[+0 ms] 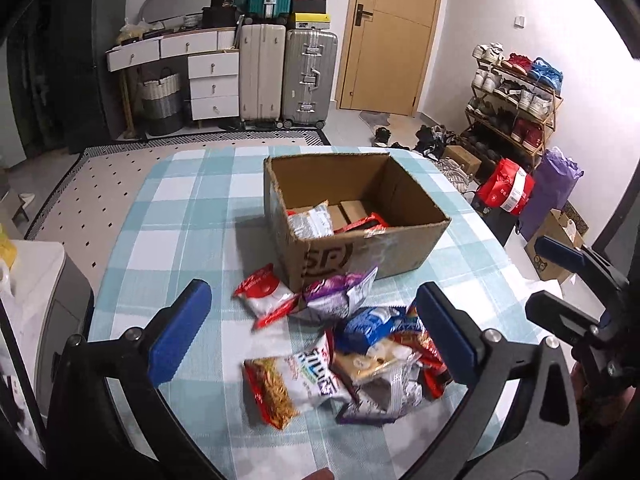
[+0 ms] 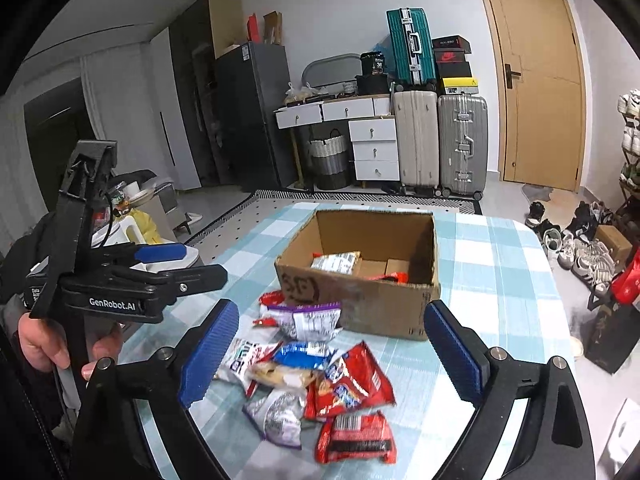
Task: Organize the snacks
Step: 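Move both open tools back over the snack pile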
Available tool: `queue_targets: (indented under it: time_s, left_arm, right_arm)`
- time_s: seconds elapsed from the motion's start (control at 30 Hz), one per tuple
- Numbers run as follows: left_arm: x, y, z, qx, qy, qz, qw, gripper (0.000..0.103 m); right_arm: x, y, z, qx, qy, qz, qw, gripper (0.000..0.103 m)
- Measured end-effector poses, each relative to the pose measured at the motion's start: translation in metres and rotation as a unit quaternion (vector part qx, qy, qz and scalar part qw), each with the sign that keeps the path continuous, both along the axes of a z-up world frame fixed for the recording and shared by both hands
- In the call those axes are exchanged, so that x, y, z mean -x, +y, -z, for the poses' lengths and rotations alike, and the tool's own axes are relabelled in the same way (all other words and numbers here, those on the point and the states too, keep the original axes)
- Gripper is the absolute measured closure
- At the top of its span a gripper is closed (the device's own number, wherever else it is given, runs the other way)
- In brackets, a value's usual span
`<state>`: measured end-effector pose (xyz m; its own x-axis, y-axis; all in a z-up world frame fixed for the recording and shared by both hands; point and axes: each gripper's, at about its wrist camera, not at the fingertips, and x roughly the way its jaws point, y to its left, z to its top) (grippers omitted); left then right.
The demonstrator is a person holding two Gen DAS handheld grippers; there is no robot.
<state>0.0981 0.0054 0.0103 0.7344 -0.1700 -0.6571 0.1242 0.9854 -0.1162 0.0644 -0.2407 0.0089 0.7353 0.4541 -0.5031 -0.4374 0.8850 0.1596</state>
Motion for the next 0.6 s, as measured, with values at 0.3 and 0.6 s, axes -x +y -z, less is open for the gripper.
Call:
queue_targets:
  time_s: [0.3,0.6]
  left_arm:
    - [0.020,0.008,0.026,0.014,0.018,-0.010,0.9997,0.001]
    - [0.030,0.012,0.058,0.023,0.038,-0.021,0.9988,0.001]
  right_arm:
    - [0.018,-0.005,0.029,-0.002,0.025,0.010,1.000,0.007]
    - [0.025,-0.008,0.080,0.021,0.072,0.019,0.997,0.007]
